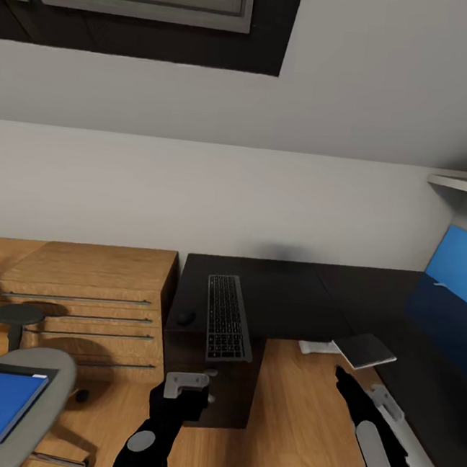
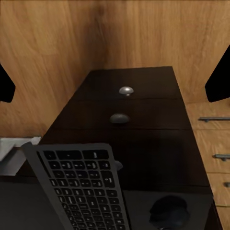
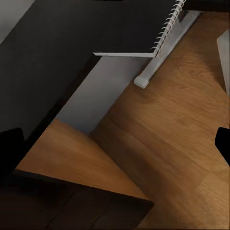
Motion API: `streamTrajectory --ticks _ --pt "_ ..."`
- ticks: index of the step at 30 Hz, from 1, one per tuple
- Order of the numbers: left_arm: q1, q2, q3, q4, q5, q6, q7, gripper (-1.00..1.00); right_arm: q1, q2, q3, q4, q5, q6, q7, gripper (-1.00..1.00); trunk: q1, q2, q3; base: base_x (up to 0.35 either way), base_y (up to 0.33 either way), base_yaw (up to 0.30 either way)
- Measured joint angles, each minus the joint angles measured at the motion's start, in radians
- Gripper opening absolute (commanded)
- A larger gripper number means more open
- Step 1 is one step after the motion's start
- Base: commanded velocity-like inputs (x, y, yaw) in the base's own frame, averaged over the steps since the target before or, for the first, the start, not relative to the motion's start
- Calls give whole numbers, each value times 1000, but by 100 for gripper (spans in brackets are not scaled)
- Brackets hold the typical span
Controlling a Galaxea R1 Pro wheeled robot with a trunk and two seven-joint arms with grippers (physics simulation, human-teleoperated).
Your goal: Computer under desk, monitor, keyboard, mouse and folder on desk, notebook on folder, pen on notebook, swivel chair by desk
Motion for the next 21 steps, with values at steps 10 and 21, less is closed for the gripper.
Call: streamTrajectory --ticks 10,21 --pt "0 -2 140 13 93 4 1 100 0 -1 -80 5 -115 -5 11 100 38 -70 -31 0 0 0" --pt "0 -2 178 27 102 4 1 100 -1 -14 -129 4 -130 -7 13 100 81 -147 -66 0 0 0"
